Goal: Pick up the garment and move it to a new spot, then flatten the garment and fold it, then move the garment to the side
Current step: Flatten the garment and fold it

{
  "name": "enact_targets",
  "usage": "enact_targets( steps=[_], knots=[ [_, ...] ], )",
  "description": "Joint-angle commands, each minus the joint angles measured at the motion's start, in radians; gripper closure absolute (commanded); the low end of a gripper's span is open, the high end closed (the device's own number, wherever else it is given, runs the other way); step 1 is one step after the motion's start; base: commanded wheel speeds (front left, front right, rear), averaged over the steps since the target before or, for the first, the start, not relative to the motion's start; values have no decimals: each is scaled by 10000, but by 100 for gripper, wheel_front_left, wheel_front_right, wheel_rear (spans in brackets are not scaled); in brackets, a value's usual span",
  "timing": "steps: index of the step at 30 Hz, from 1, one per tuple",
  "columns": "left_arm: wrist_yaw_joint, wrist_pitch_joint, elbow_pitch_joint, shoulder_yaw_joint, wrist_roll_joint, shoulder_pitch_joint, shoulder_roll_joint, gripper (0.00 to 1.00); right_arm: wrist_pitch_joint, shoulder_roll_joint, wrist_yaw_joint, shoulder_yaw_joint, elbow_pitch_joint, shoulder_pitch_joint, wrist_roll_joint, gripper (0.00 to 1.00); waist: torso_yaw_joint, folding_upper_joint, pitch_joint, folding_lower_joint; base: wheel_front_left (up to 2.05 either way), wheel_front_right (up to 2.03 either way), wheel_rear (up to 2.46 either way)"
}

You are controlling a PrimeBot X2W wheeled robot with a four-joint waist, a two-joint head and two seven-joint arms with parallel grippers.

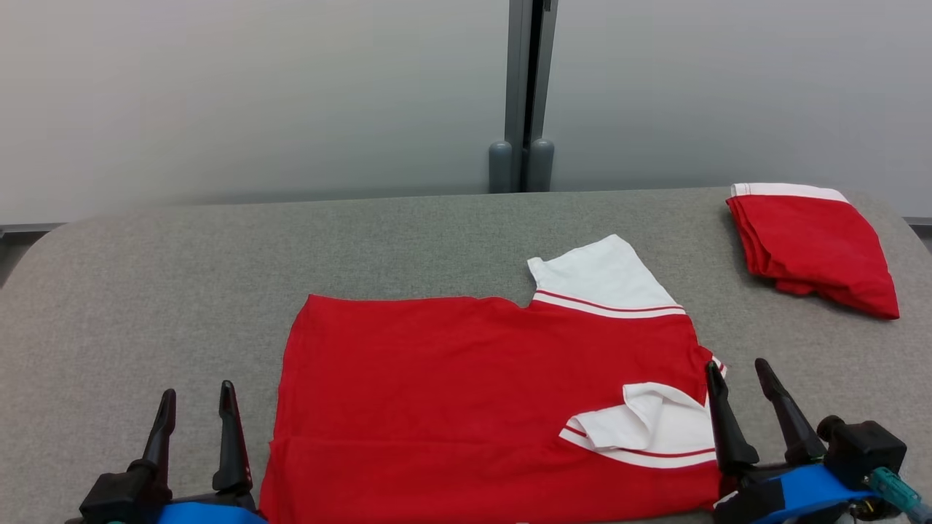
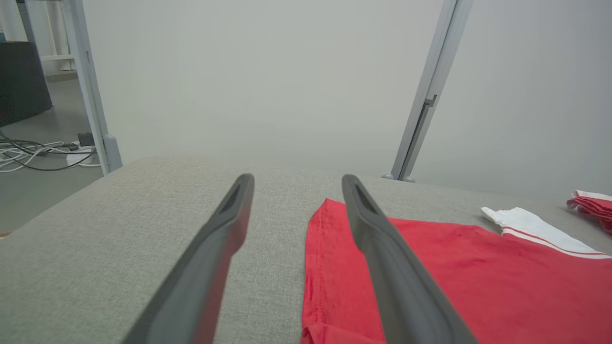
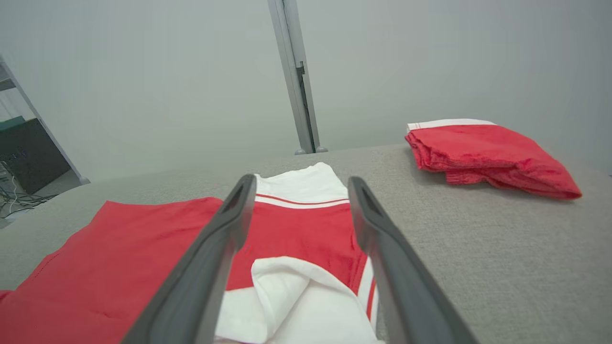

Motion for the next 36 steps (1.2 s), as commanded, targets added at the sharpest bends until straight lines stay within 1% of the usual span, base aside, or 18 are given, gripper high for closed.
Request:
enact_targets(
  steps=[1,7,13,20,36],
  knots=[
    [-65,-38,-25,58,126,-190,13,0,-55,59,5,-30,-145,62,-145,0,16,0,-9,0,0,0,0],
    [-264,-38,-29,191,542,-143,-67,0,-117,328,5,34,-484,256,-877,0,29,0,-91,0,0,0,0],
    [-371,-39,358,119,871,-204,8,0,-113,490,5,76,-548,633,-1314,0,109,0,-157,0,0,0,0],
    [-472,-39,692,151,960,-116,19,0,-53,533,5,140,-274,964,-1386,0,156,0,-179,0,0,0,0],
    [-571,-39,926,319,1058,-227,-45,0,35,540,5,178,-105,863,-1257,0,166,0,-164,0,0,0,0]
  ],
)
